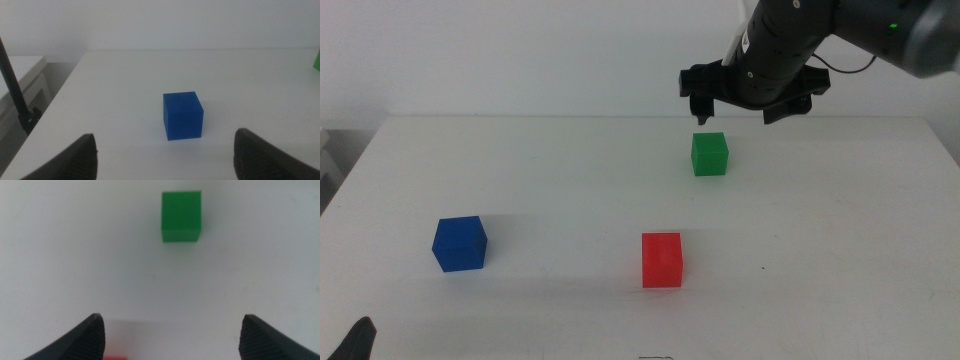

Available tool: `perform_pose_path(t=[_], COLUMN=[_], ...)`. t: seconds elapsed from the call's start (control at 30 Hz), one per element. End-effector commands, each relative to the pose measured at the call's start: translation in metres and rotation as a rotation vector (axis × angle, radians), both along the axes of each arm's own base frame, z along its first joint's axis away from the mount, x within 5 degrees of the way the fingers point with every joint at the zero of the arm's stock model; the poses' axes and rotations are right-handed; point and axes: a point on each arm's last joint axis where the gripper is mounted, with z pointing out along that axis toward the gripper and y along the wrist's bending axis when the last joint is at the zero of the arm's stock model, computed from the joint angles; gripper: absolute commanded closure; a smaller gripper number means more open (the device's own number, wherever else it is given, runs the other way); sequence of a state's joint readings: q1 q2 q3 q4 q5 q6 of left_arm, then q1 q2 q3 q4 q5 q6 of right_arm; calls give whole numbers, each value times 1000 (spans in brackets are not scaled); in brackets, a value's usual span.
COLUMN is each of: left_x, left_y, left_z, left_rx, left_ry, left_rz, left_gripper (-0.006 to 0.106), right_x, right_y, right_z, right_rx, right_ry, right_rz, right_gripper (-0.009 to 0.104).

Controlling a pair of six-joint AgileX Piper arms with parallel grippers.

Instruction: Stack red cubes first, then green, then blue cubes in a specific spot.

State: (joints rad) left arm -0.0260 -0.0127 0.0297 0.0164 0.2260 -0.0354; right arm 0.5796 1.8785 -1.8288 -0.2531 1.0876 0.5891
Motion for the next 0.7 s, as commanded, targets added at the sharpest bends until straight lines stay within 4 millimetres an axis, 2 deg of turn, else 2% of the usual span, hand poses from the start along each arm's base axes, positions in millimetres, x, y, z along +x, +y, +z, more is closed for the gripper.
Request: perform_pose_path(t=[0.0, 0.33, 0.67], left_x=[-1, -1, -1], left_y=[0, 0, 0], left_z=[9, 9, 9], left_rx=[-25, -25, -25], left_ry=[-100, -100, -100], left_rz=[-1, -1, -1], left_gripper=[7, 7, 7], right_x=[12, 64, 97], right_y=[-11, -7, -3], right_z=[23, -10, -27], right_rx=[19, 14, 22], right_ry=[-102, -63, -77], right_rz=[11, 37, 31], right_gripper=[1, 1, 1])
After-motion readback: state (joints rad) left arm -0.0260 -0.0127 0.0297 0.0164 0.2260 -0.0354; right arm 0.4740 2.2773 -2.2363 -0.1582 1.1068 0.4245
